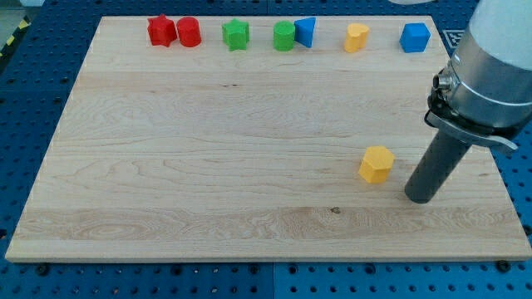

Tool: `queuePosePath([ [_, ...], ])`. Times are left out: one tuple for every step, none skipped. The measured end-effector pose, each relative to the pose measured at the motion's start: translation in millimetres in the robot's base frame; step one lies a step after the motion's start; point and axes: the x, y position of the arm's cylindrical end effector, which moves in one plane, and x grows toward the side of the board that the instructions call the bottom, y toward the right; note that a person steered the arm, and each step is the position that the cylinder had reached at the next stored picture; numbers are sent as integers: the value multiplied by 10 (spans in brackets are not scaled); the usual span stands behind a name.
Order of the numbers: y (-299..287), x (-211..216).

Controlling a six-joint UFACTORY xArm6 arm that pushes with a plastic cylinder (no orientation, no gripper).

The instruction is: Place the yellow hexagon left to the red star

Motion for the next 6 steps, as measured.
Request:
queuePosePath([
  [-6, -105],
  [-260, -264],
  [-630, -366],
  [-961, -428],
  [-1191, -596],
  [-1338, -746],
])
